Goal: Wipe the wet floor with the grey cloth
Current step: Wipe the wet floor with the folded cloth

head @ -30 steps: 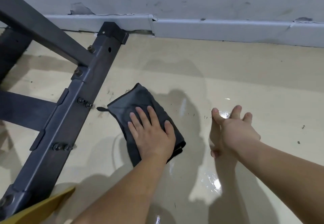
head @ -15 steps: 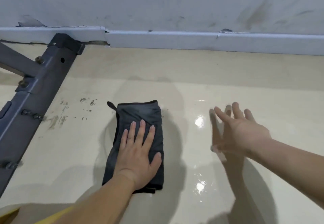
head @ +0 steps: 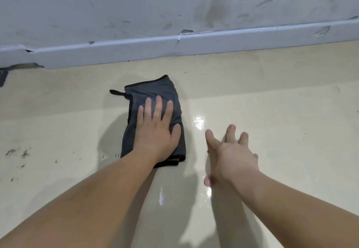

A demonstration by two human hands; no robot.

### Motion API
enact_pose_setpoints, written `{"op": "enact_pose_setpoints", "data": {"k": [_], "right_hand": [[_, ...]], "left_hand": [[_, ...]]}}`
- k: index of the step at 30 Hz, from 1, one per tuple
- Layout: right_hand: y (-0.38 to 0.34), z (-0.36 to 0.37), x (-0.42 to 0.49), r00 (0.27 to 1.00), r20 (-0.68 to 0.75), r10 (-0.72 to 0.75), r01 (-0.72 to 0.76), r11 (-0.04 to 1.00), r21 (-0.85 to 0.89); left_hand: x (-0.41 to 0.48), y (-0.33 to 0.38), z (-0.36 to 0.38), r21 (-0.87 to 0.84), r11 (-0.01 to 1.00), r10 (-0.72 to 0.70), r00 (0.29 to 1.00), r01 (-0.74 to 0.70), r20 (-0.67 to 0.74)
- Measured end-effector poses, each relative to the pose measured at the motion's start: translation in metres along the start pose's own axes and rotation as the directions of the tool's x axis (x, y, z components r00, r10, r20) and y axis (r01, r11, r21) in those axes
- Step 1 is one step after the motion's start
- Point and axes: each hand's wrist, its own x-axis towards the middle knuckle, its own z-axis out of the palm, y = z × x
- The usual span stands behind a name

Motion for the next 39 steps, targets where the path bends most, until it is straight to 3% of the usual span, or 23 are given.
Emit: {"op": "enact_pose_setpoints", "data": {"k": [4, 8, 11, 15, 18, 21, 23, 26, 32, 39], "right_hand": [[0.003, 0.001, 0.005, 1.000, 0.015, -0.004, 0.004, 1.000, -0.004], [0.002, 0.001, 0.008, 0.998, 0.069, 0.001, 0.000, 1.000, -0.017], [0.003, -0.003, 0.005, 0.995, 0.096, 0.001, 0.001, 1.000, -0.021], [0.012, -0.008, 0.000, 0.992, 0.114, -0.056, 0.058, 0.998, -0.012], [0.029, -0.020, -0.010, 0.988, 0.080, -0.133, 0.118, 0.979, 0.168], [0.064, -0.028, -0.018, 0.982, -0.150, -0.114, 0.174, 0.855, 0.488], [0.093, -0.029, -0.024, 0.965, -0.249, -0.079, 0.181, 0.889, 0.419], [0.129, -0.025, -0.035, 0.978, -0.174, -0.112, 0.155, 0.954, 0.258], [0.202, -0.020, -0.041, 0.967, -0.090, -0.240, 0.245, 0.968, 0.050], [0.301, -0.002, -0.027, 0.885, -0.360, -0.294, 0.294, 0.954, -0.056]], "left_hand": [[0.070, 0.018, -0.007, 0.001, 0.992, 0.122, 0.991, -0.123, -0.057], [0.106, 0.042, -0.012, -0.014, 0.988, 0.153, 0.985, -0.154, -0.083], [0.104, 0.044, -0.013, -0.027, 0.981, 0.191, 0.978, -0.194, -0.086], [0.062, 0.047, -0.003, 0.023, 0.936, 0.351, 0.928, -0.351, -0.128], [0.030, 0.059, 0.002, 0.018, 0.954, 0.300, 0.948, -0.300, -0.106], [-0.004, 0.076, 0.004, 0.012, 0.974, 0.227, 0.971, -0.227, -0.073], [-0.034, 0.092, 0.009, -0.006, 0.980, 0.199, 0.977, -0.200, -0.071], [-0.085, 0.123, 0.020, -0.067, 0.985, 0.154, 0.987, -0.158, -0.051], [-0.140, 0.188, 0.032, -0.132, 0.987, 0.095, 0.995, -0.090, 0.031], [-0.075, 0.261, 0.003, -0.102, 0.990, -0.087, 0.989, 0.099, 0.117]]}}
